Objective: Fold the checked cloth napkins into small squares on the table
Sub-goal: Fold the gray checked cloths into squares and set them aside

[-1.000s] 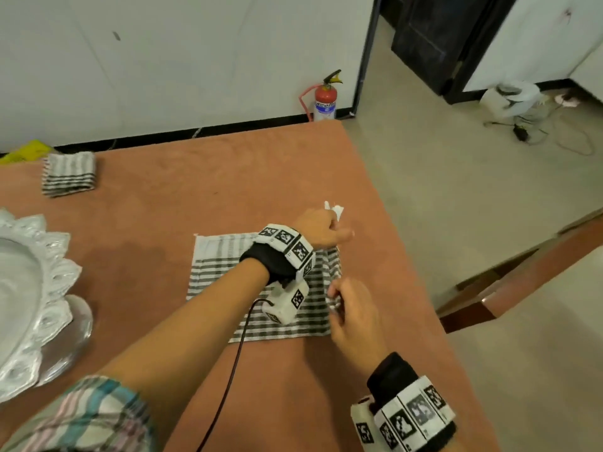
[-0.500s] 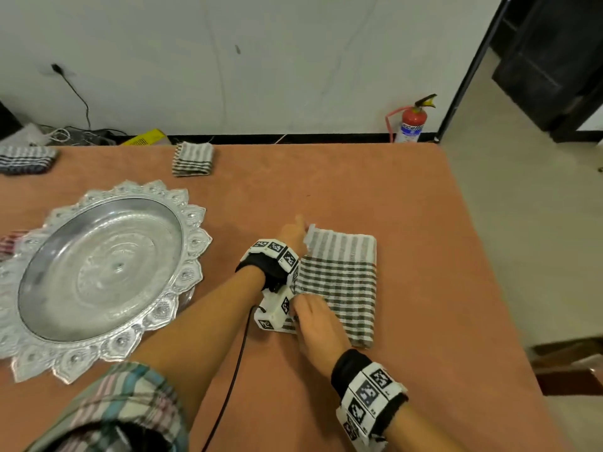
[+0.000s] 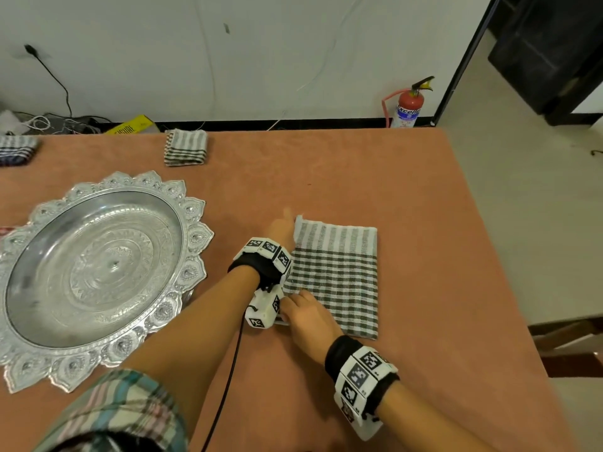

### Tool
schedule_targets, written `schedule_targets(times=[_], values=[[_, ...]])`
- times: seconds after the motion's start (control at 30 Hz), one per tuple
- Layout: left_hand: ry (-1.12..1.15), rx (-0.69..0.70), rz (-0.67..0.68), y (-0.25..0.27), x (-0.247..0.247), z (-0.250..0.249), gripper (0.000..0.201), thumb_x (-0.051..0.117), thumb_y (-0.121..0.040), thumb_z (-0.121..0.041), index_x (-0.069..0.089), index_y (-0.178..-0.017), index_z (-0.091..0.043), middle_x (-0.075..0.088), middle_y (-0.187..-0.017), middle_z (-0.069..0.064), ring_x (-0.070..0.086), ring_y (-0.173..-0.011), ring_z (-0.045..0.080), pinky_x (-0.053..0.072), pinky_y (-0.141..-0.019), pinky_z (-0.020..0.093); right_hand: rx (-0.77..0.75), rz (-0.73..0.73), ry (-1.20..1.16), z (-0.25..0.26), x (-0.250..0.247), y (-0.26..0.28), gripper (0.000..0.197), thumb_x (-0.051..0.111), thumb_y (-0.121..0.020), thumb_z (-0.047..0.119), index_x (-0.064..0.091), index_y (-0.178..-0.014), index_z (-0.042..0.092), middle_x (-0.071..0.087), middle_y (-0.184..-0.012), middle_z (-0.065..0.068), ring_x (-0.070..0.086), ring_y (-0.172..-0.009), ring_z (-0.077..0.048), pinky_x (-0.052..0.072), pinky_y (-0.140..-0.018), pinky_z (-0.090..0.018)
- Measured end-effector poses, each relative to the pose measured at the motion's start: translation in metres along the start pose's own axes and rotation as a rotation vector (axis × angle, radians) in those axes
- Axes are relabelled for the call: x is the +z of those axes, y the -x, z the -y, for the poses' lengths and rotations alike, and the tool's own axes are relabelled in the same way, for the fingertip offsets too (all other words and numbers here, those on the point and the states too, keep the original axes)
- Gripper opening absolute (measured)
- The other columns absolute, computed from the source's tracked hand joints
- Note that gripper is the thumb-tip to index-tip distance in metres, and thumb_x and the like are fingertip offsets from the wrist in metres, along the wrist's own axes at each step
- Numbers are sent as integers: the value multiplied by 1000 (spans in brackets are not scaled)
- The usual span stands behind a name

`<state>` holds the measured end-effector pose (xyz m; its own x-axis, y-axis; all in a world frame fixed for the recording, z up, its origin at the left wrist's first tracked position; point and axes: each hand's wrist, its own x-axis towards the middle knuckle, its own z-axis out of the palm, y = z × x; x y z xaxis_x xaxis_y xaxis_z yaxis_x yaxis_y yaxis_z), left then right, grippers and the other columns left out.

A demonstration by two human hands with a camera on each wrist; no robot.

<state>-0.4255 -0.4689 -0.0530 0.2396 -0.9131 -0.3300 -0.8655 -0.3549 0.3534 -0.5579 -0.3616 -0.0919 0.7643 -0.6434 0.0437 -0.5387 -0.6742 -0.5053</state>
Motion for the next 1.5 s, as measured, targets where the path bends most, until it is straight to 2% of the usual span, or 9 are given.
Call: schedule_targets(times=[0.17, 0.33, 0.5, 0.7, 0.87, 1.1, 1.2, 1.3, 1.5], values=[[33, -49, -78, 10, 2, 8, 44, 48, -87, 6, 33, -129, 0, 62, -95, 16, 59, -85, 33, 46, -66, 37, 81, 114, -205, -5, -12, 4, 27, 45, -78, -12, 62, -94, 3, 64, -97, -14, 52, -94, -27, 37, -77, -25], [74, 2, -129, 39, 4, 10, 39, 48, -88, 4, 47, -125, -8, 56, -122, 12, 56, -108, 30, 49, -87, 37, 256, -44, -336, -15, -34, 23, 31, 45, -83, -11, 68, -96, 4, 69, -100, -9, 61, -95, -22, 45, -85, -23], [91, -88, -80, 91, 8, 31, 24, 41, -88, 3, 59, -103, -4, 62, -108, 15, 57, -97, 30, 45, -81, 35, 433, -217, -302, -33, -53, 44, 22, 50, -85, -8, 68, -90, 2, 70, -94, -9, 62, -88, -19, 37, -77, -15], [223, -239, -34, 132, 30, 56, 16, 45, -93, -8, 61, -93, -5, 64, -101, 14, 53, -82, 22, 42, -75, 31, 352, -79, -108, -33, -46, 48, 19, 51, -86, 0, 67, -97, 5, 67, -100, -9, 55, -100, -27, 40, -86, -29], [150, -157, 13, 137, 37, 43, 34, 52, -93, -28, 43, -64, -14, 48, -63, 1, 50, -76, 21, 41, -71, 35, 228, 93, 38, -18, -28, 39, 26, 48, -90, 8, 62, -113, 11, 62, -115, -5, 48, -108, -25, 36, -94, -30], [16, -195, -4, 131, 49, 46, 23, 46, -89, -14, 57, -103, 2, 61, -110, 21, 56, -101, 36, 45, -83, 40, 162, 236, 128, 2, -27, 25, 45, 41, -97, 21, 37, -140, 12, 33, -150, -9, 24, -139, -29, 20, -114, -41], [-127, -58, -126, 127, 52, 30, 37, 43, -89, -13, 44, -125, -4, 47, -130, 17, 44, -121, 32, 37, -98, 39, 240, 448, 175, -2, -21, 27, 55, 27, -101, 34, 7, -150, 20, -4, -159, -1, -9, -146, -23, -2, -116, -50], [-166, 231, 11, 118, 58, 9, 57, 39, -93, -7, 18, -146, -5, 19, -154, 14, 16, -144, 26, 16, -117, 35, 259, 498, 213, -13, -20, 37, 56, 21, -100, 40, -2, -150, 27, -14, -158, 4, -17, -145, -20, -8, -113, -56], [-412, 178, 185, 102, 57, 21, 68, 39, -93, -5, 0, -149, -5, -6, -158, 11, 0, -147, 24, 4, -121, 36, 521, 539, 191, -48, -55, 64, 57, 14, -99, 48, -10, -148, 31, -21, -156, 4, -21, -144, -19, -7, -114, -55]])
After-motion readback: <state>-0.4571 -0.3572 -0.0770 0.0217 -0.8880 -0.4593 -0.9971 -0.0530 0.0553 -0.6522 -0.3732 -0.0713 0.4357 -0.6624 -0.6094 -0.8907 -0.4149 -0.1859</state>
